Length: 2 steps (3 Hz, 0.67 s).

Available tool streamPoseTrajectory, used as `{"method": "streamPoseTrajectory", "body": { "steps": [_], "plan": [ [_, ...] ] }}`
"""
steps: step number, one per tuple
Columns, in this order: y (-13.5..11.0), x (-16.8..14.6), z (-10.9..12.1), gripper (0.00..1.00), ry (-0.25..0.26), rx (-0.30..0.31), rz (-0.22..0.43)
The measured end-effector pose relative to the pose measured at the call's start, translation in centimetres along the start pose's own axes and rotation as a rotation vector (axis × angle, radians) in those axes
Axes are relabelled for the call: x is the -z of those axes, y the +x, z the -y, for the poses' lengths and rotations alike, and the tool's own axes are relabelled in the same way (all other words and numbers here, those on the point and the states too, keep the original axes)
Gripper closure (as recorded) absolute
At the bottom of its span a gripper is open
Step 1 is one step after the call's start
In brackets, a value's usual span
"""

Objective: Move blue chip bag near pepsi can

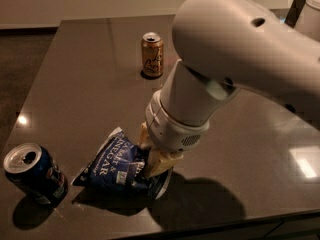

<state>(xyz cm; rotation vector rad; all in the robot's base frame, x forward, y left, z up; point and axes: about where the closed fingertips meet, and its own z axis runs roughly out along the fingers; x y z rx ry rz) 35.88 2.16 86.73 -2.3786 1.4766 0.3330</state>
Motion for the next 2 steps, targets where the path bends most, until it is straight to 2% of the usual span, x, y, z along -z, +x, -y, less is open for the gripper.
{"method": "streamPoseTrajectory", "body": {
  "steps": [2],
  "plan": [
    [-0.30, 0.28, -0.05, 0.12, 0.007, 0.005, -0.006]
  ]
}}
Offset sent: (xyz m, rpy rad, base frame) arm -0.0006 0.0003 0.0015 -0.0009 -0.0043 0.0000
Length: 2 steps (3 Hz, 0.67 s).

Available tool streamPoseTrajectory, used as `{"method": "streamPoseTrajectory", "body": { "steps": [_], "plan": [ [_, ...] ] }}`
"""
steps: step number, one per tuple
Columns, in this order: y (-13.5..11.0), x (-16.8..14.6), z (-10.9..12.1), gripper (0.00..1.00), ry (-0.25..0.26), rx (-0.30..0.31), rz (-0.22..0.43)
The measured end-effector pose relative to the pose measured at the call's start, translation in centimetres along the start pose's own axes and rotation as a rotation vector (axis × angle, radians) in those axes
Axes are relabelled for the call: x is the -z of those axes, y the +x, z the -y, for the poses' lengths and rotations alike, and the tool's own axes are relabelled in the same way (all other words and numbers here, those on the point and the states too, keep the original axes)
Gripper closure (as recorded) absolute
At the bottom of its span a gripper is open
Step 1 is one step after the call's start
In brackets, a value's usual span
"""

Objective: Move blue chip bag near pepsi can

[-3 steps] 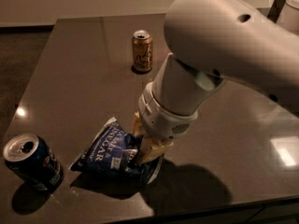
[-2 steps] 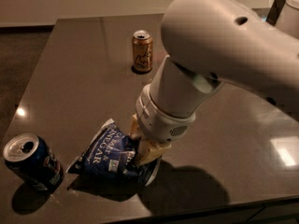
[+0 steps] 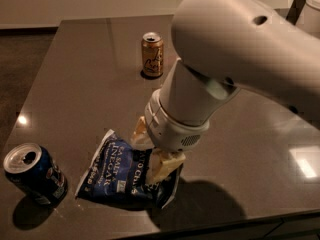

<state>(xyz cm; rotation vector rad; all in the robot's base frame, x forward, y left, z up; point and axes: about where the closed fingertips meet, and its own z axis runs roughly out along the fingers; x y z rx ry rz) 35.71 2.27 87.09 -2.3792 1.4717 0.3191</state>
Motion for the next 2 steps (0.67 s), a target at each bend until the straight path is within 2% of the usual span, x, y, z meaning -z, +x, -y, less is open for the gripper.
{"method": "streamPoseTrajectory", "body": {
  "steps": [1, 2],
  "plan": [
    [-0.15, 0.11, -0.02, 0.00, 0.003, 0.003, -0.002],
    [-0.15, 0.12, -0.02, 0.00, 0.003, 0.003, -0.002]
  ]
}}
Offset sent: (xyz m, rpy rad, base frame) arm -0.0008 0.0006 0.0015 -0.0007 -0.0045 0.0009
